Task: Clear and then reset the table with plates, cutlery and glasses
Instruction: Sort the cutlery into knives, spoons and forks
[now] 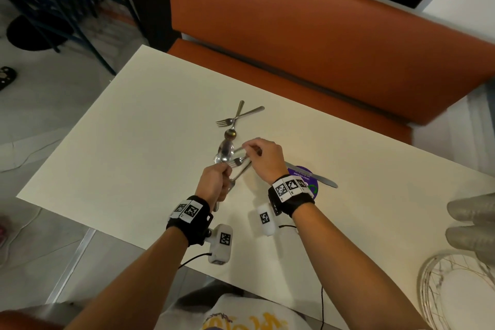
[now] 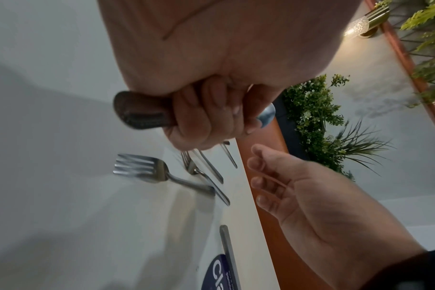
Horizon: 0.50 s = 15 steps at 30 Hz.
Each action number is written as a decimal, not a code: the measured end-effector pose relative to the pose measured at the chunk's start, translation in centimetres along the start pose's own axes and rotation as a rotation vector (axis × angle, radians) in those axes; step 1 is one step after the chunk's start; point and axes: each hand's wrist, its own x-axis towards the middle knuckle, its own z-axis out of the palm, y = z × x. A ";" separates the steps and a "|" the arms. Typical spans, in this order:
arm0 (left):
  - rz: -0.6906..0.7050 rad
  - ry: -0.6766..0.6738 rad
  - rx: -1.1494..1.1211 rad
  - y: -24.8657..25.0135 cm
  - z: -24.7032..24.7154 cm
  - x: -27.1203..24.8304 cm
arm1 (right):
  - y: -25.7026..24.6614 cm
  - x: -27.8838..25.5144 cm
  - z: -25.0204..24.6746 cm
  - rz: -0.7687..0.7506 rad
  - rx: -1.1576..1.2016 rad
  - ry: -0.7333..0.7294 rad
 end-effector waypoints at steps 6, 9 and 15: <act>0.004 0.083 -0.003 -0.1 -2.5 0.9 | 1.3 3.3 1.9 -0.114 -0.441 -0.232; -0.001 0.114 -0.002 0.1 -3.4 1.2 | 1.3 4.9 3.1 -0.174 -0.590 -0.276; 0.005 0.144 -0.003 0.3 -4.3 1.9 | 2.2 6.8 4.4 -0.217 -0.718 -0.401</act>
